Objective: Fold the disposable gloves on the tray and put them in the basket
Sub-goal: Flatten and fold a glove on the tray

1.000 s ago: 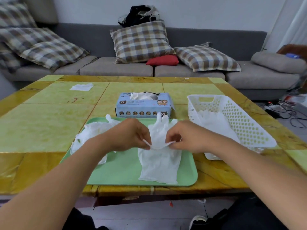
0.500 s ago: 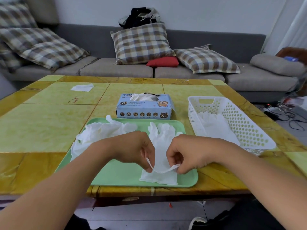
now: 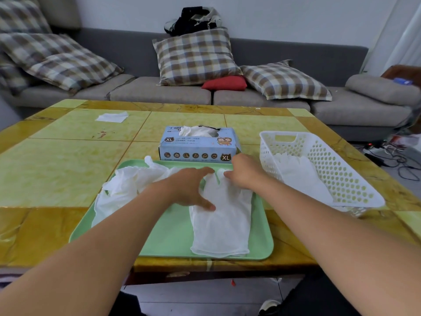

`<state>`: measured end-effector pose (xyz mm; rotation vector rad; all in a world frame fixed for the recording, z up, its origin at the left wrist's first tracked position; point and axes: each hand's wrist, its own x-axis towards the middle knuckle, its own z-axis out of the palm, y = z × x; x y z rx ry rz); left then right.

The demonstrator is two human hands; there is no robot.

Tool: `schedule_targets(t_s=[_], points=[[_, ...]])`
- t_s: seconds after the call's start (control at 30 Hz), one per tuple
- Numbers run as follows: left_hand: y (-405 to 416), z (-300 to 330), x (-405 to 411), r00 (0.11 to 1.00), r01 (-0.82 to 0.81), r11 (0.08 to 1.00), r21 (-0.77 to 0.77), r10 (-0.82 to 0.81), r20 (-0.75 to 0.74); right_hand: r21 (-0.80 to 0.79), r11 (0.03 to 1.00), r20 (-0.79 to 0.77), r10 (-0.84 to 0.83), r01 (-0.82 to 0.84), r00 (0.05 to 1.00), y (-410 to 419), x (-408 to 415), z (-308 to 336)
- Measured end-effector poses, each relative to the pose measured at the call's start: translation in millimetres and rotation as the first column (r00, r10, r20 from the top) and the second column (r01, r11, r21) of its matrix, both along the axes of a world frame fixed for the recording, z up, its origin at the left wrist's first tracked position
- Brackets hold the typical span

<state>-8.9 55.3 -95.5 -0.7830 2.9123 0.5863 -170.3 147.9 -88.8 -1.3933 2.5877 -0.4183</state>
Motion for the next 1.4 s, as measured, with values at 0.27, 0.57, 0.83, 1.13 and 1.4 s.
schedule_targets(t_s=[0.27, 0.57, 0.83, 1.13, 1.4], points=[[-8, -8, -4, 0.995, 0.072, 0.996, 0.051, -0.075, 0.071, -0.111, 0.994, -0.137, -0.01, -0.005, 0.991, -17, -7, -9], [-12, -9, 0, 0.997, 0.061, 0.993, 0.098, -0.066, 0.046, -0.069, 0.998, -0.037, 0.0, -0.002, 0.999, -12, 1, -9], [-8, -9, 3, 0.998, 0.06, 0.991, 0.119, -0.064, 0.027, 0.001, 0.993, -0.039, -0.116, 0.116, 0.992, -5, -11, -13], [-9, 6, 11, 0.99, 0.007, 0.999, 0.051, 0.001, -0.138, 0.094, 0.993, -0.118, 0.084, -0.073, 0.989, 21, 5, 26], [15, 27, 39, 0.939, 0.335, 0.933, 0.13, -0.342, 0.039, 0.334, 0.669, 0.291, 0.597, -0.664, 0.748, 81, 37, 33]])
